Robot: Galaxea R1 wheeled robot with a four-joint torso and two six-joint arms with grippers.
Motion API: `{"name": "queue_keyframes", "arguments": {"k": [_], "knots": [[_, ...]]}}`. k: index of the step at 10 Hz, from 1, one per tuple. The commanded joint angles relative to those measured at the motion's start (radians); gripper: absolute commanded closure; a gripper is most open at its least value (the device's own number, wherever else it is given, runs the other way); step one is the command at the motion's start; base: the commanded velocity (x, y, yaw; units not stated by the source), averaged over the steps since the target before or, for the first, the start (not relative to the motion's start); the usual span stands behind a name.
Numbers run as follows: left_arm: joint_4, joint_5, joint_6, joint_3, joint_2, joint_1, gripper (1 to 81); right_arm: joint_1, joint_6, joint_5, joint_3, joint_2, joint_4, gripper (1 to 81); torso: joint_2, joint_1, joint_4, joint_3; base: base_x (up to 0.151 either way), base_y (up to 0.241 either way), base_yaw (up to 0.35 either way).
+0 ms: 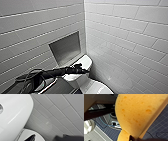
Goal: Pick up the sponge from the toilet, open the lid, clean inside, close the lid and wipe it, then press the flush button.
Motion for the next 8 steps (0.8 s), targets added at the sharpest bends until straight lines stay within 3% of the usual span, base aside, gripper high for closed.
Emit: {"name": "queue_keyframes", "arguments": {"k": [1, 4, 8], "knots": [[-0.034, 0.071, 0.003, -0.096, 0.041, -0.249, 1.0, 0.001, -0.003, -0.08, 0.01, 0.006, 0.001, 81.1, 0.0, 0.0, 0.0, 0.0, 0.0, 0.0, 0.0], [-0.05, 0.114, 0.001, -0.12, 0.041, -0.357, 1.0, 0.002, -0.003, -0.08, 0.01, 0.007, 0.004, 81.1, 0.001, 0.001, 0.0, -0.026, 0.0, 0.0, 0.0], [0.022, 0.143, 0.003, -0.263, 0.073, -0.363, 1.0, -0.002, -0.003, -0.08, 0.009, 0.007, 0.005, 81.1, 0.001, 0.001, 0.0, -0.026, 0.0, 0.0, 0.0]]}}
